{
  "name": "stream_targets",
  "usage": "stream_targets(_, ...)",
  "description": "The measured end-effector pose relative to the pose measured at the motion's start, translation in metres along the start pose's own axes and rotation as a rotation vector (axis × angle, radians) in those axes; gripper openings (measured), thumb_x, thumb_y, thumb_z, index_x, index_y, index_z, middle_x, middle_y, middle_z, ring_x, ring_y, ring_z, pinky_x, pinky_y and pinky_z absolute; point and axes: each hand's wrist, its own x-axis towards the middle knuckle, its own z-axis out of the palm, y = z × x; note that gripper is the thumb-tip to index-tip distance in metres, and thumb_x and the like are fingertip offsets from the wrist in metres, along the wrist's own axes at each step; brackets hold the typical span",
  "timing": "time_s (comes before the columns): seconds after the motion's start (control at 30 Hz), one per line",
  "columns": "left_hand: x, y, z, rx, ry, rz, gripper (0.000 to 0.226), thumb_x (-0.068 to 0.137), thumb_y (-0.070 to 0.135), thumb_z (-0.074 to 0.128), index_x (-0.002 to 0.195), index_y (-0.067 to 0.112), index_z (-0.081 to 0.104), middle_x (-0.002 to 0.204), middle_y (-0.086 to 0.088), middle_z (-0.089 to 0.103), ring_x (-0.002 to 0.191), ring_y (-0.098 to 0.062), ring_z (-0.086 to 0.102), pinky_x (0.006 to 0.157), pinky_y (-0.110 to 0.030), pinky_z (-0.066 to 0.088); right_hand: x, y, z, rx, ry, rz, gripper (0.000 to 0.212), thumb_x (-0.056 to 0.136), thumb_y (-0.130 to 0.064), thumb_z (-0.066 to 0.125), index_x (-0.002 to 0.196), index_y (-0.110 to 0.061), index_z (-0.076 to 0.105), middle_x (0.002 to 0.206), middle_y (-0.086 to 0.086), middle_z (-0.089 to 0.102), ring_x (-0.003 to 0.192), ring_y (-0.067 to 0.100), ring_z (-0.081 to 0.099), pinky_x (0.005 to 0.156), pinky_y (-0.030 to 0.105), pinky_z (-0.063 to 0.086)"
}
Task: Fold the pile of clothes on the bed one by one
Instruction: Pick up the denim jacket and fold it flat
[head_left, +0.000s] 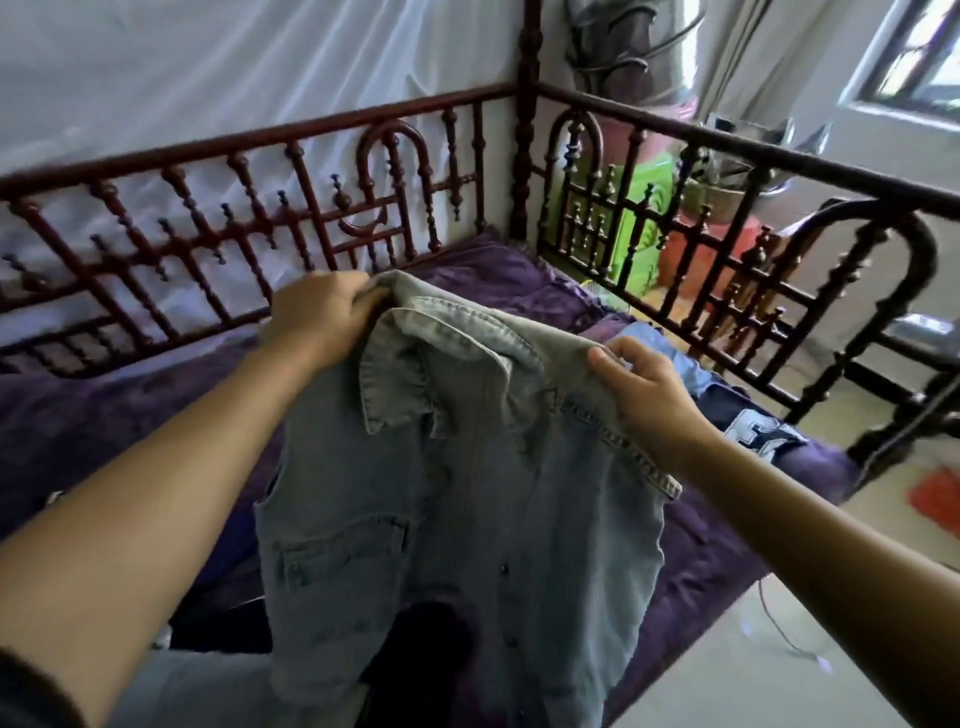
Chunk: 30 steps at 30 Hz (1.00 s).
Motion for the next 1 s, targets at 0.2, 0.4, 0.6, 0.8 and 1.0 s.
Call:
stream_targets(0.2,0.039,0.101,0.15,-0.113,-0.394,-0.021,0.026,0.095,0.037,0.047,0.098,0.019,0.065,0.112,-0.015,0.066,0.105,-0.037,0.059,0.079,-0.04,0.045,0.058,0.132,-0.079,-0.393,0.268,0.239,0.021,0.096,-0.031,0.053,0.083,-0.015,0.052,0.073,0.001,0.054,0.071,0.018,0.05,0.065,0.033,0.041)
stream_targets(0.4,0.054,0.159,0.259,-0.301,-0.544,-0.11,0.019,0.093,0.034,0.049,0.098,0.027,0.066,0.112,-0.006,0.064,0.105,-0.033,0.057,0.086,-0.043,0.048,0.109,0.237,-0.146,-0.697,0.202,0.473,0.017,0.096,-0.033,0.051,0.092,-0.018,0.055,0.098,0.016,0.065,0.093,0.033,0.059,0.078,0.038,0.044)
stream_targets(0.6,0.008,0.11,0.342,-0.236,-0.578,-0.438,0.019,0.095,0.018,0.05,0.104,0.014,0.066,0.105,-0.012,0.06,0.098,-0.033,0.057,0.08,-0.041,0.047,0.174,0.342,-0.183,-0.936,-0.047,0.725,0.029,0.097,-0.034,0.044,0.115,-0.014,0.057,0.12,0.022,0.06,0.109,0.038,0.057,0.087,0.041,0.043)
stream_targets(0.8,-0.114,0.067,0.364,-0.18,-0.867,-0.902,0.016,0.094,0.016,0.049,0.096,0.01,0.064,0.1,-0.009,0.063,0.092,-0.029,0.061,0.077,-0.039,0.05,0.232,0.377,-0.149,-1.195,-0.286,0.659,0.034,0.091,-0.026,0.05,0.123,-0.014,0.046,0.126,0.018,0.053,0.116,0.036,0.049,0.091,0.045,0.042)
stream_targets(1.0,-0.204,0.058,0.359,-0.239,-0.793,-1.317,0.016,0.091,0.018,0.056,0.103,0.009,0.062,0.101,-0.009,0.062,0.096,-0.031,0.06,0.077,-0.035,0.048,0.276,0.368,-0.006,-1.176,-0.604,0.095,0.037,0.088,-0.023,0.053,0.125,-0.018,0.053,0.126,0.012,0.054,0.118,0.033,0.046,0.092,0.042,0.039)
